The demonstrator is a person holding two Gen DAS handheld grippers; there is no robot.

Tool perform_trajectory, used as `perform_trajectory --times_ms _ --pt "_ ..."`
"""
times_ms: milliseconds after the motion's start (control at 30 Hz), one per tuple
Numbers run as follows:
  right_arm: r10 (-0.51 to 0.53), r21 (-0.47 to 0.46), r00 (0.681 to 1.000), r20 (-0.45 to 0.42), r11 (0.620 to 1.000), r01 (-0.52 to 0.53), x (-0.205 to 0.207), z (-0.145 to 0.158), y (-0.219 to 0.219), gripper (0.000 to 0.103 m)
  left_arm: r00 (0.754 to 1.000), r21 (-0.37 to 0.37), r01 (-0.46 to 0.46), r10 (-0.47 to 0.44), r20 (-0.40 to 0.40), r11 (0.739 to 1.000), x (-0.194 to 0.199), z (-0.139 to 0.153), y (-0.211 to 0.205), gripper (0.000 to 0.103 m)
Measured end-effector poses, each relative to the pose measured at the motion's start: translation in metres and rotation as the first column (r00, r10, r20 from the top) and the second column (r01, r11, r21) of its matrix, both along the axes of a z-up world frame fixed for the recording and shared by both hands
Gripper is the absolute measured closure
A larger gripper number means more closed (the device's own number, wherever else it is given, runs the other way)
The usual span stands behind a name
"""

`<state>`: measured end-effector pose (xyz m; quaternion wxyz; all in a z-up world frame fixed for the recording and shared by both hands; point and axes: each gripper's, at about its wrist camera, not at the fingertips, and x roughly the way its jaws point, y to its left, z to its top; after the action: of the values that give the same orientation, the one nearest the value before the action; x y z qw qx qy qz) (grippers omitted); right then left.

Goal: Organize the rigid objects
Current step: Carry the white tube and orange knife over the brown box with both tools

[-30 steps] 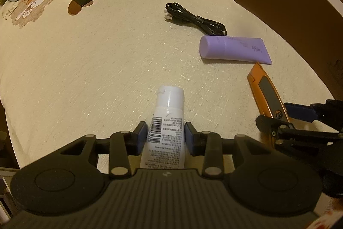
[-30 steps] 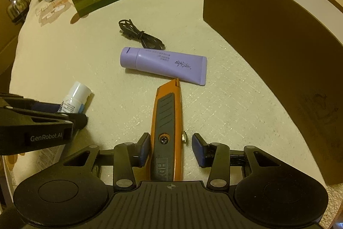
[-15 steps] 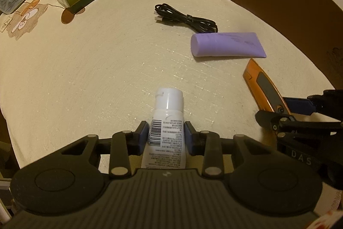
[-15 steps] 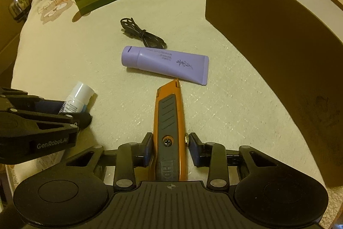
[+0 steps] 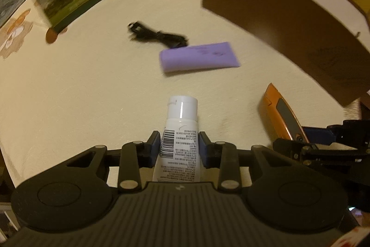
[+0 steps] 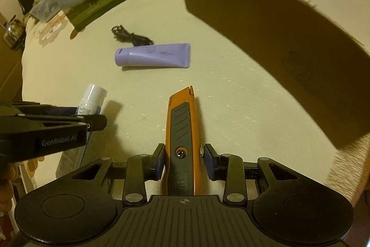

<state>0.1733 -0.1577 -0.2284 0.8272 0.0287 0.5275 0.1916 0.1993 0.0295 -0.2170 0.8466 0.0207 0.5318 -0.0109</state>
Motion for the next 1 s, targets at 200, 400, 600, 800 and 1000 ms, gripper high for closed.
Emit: perform_trajectory --times_ms 200,400,600,800,1000 --pt "-0.042 0.024 0.999 0.031 0.999 0.042 -0.007 0.028 -0.024 0.071 0.998 -0.021 0.040 -0.039 0.045 0.999 0.005 0.030 -0.024 0.073" --pt "-0.129 0.050 0.989 0.067 0.991 0.126 -0.003 0.062 -0.051 0.071 0.992 -0.042 0.096 -0.092 0.087 0.995 0.018 0.060 -0.053 0.073" --pt "-0.242 0.084 0.964 0.109 0.969 0.234 0.014 0.097 -0.083 0.071 0.975 -0.059 0.177 -0.166 0.147 0.982 0.042 0.090 -0.087 0.073" --pt "-0.359 0.134 0.924 0.128 0.930 0.343 0.044 0.121 -0.117 0.071 0.952 -0.084 0.245 -0.223 0.211 0.966 0.083 0.116 -0.122 0.073" --pt "-0.454 0.156 0.882 0.128 0.887 0.434 0.076 0.129 -0.150 0.071 0.930 -0.129 0.309 -0.271 0.248 0.942 0.122 0.132 -0.160 0.073"
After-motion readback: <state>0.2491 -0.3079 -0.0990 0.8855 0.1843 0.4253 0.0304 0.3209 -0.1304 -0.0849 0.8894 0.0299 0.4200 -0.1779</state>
